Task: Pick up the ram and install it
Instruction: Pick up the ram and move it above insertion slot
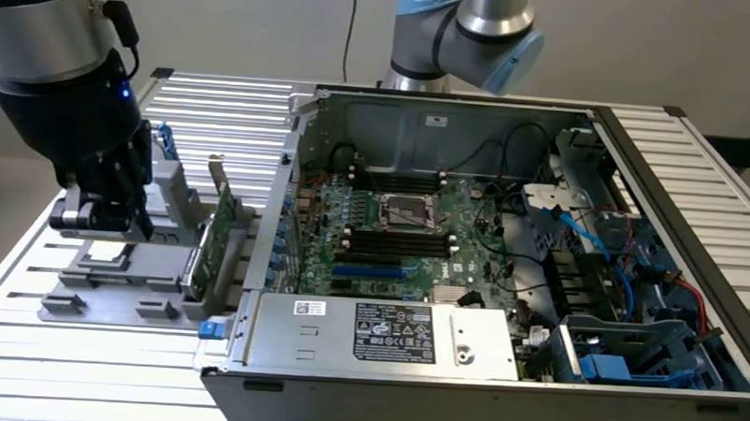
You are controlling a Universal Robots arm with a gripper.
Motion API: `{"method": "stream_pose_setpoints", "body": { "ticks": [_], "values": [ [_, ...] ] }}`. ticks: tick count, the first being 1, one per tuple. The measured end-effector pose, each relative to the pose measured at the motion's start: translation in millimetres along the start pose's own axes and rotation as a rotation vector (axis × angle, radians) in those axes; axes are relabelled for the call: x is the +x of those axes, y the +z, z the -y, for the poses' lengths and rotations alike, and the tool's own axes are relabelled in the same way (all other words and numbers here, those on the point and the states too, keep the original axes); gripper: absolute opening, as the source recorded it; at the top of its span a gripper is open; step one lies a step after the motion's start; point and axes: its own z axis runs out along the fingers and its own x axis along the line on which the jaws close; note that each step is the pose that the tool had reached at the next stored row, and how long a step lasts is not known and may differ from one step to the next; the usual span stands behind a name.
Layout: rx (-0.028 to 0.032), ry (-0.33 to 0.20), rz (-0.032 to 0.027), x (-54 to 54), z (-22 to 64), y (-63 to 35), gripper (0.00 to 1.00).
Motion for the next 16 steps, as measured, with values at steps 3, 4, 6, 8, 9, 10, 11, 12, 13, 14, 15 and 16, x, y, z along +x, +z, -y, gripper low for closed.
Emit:
{"method": "stream_pose_setpoints", "body": {
  "ticks": [3,4,6,8,9,10,11,12,13,14,15,16],
  "values": [
    [-0.0014,0.000,0.0000,0.7,13.1,-10.6,0.14],
    [-0.0014,0.000,0.0000,0.7,17.7,-13.4,0.14],
    [-0.0013,0.000,0.0001,-0.4,25.0,-17.6,0.14],
    [-0.0014,0.000,0.0000,-2.1,31.3,-21.5,0.14],
    [-0.0013,0.000,0.0001,-3.1,34.3,-23.4,0.14],
    [-0.0013,0.000,0.0001,-4.0,37.2,-25.2,0.14],
    [-0.0014,0.000,0.0000,-5.1,40.4,-27.3,0.14],
    [-0.0015,0.000,-0.0001,-6.1,43.3,-29.2,0.14],
    [-0.0015,0.000,-0.0001,-7.1,46.1,-31.0,0.14],
    [-0.0014,0.000,0.0000,-8.1,49.0,-32.9,0.14],
    [-0.0013,0.000,0.0001,-9.2,51.9,-34.8,0.14],
    [-0.0014,0.000,0.0000,-10.4,54.5,-36.7,0.14]
  ]
}}
